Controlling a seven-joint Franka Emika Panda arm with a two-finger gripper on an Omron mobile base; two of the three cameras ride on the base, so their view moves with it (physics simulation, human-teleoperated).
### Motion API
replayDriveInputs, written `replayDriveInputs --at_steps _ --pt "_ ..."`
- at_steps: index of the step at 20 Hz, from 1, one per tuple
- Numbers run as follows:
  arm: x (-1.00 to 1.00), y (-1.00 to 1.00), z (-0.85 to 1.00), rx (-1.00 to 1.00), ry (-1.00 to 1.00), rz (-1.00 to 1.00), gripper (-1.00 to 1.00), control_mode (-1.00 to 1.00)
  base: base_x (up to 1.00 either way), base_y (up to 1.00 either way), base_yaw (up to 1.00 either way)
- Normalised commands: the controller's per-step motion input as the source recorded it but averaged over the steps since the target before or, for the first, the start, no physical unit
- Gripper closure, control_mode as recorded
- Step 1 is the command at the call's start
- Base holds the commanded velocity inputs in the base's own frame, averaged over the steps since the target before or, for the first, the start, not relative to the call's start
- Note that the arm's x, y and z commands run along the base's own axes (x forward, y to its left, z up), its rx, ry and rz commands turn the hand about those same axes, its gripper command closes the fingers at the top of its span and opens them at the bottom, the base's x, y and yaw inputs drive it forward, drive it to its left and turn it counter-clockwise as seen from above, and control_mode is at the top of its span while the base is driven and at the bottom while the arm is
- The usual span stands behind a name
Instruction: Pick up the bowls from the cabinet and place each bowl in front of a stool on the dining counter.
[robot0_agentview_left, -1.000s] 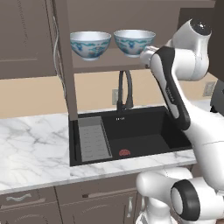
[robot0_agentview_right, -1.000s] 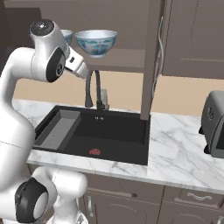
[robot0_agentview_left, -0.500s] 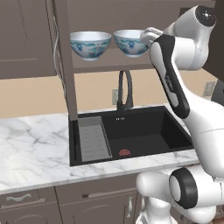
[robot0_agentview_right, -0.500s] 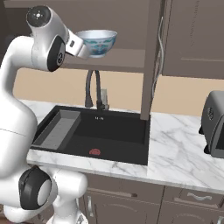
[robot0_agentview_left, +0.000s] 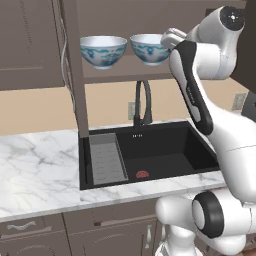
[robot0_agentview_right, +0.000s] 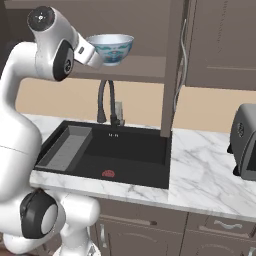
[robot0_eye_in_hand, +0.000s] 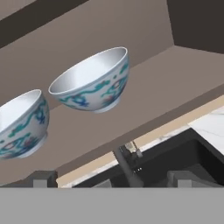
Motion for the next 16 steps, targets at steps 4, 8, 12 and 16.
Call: replayDriveInputs --at_steps 4,8,12,16 --pt "0.32 -0.01 0.0 0.1 0.02 -0.02 -1.0 -1.0 0.0 0.0 0.0" --pt "0.48 -0.03 0.0 0.06 0.02 0.0 -1.0 -1.0 0.0 0.0 0.0" --pt "0.55 -0.01 0.0 0.03 0.0 0.0 -1.0 -1.0 0.0 0.0 0.0" --pt "0.58 0.0 0.0 0.0 0.0 0.0 -1.0 -1.0 0.0 0.0 0.0"
